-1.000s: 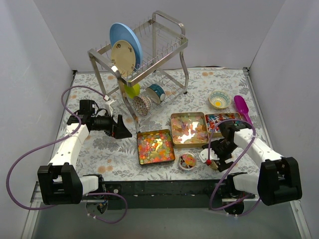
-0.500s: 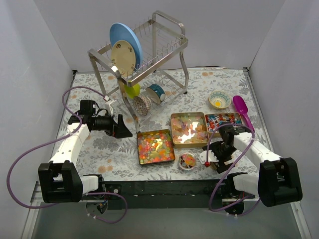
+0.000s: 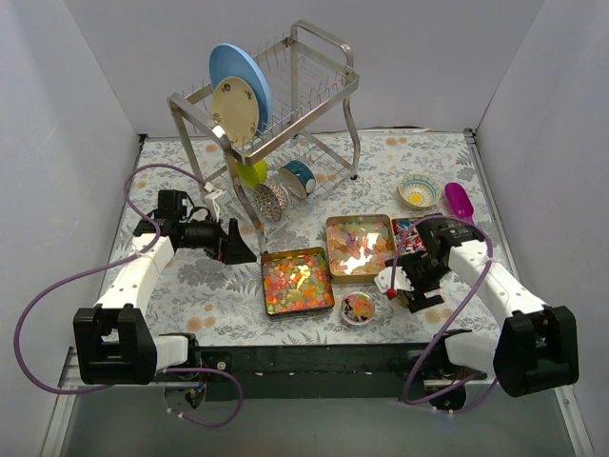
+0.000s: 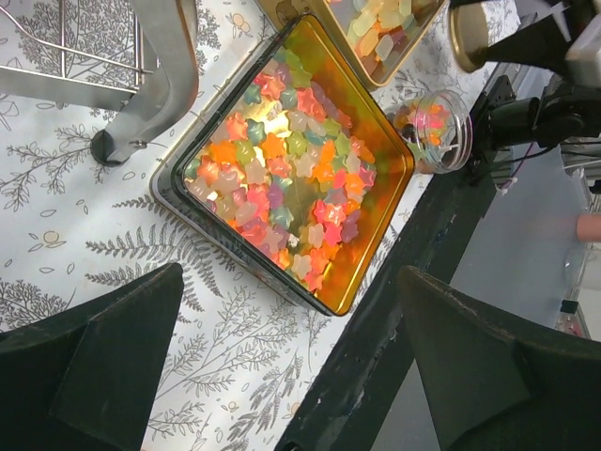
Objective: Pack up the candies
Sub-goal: Pick up the bottle lid at the center of the board, then close the bottle lid on the packing bottle.
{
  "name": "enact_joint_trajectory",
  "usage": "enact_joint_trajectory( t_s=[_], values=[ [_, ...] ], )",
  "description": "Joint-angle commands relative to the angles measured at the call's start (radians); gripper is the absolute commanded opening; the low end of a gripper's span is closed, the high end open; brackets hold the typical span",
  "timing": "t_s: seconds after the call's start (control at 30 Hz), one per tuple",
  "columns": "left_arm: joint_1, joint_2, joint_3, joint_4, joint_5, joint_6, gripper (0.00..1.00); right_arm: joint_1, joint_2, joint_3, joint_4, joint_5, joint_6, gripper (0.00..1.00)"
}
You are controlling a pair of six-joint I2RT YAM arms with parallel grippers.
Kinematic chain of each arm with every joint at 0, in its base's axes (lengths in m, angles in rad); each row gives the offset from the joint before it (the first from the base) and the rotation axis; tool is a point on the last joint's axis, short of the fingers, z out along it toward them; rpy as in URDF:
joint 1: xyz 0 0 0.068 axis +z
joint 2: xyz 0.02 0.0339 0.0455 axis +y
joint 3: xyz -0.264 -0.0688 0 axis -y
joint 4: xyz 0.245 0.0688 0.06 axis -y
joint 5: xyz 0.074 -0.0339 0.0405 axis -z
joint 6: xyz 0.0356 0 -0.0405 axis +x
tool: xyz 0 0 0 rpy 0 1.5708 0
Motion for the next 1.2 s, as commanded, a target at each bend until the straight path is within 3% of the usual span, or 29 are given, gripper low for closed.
enact_joint_trajectory(
  t_s=[0.0,0.3,0.5,0.8,1.17],
  values=[
    [-0.016,-0.002,-0.010,0.054,0.041,0.000,0.98,0.103,-0.027,0.172,-0.105,-0.098,0.113,0.89],
    [-0.039,-0.036,-0.025,0.086,0.036,-0.005,0.98,0.427,0.076,0.276,-0.037,-0.097,0.402,0.89],
    [-0.039,-0.096,-0.048,0.066,0.016,0.015,0.98,0.556,0.116,0.283,0.039,-0.086,0.476,0.88],
    [-0.039,-0.148,-0.077,0.060,0.004,0.006,0.98,0.662,0.164,0.264,0.076,-0.023,0.521,0.88],
    [-0.039,-0.160,-0.082,0.064,-0.002,-0.010,0.98,0.682,0.202,0.264,0.073,0.023,0.536,0.87]
  ],
)
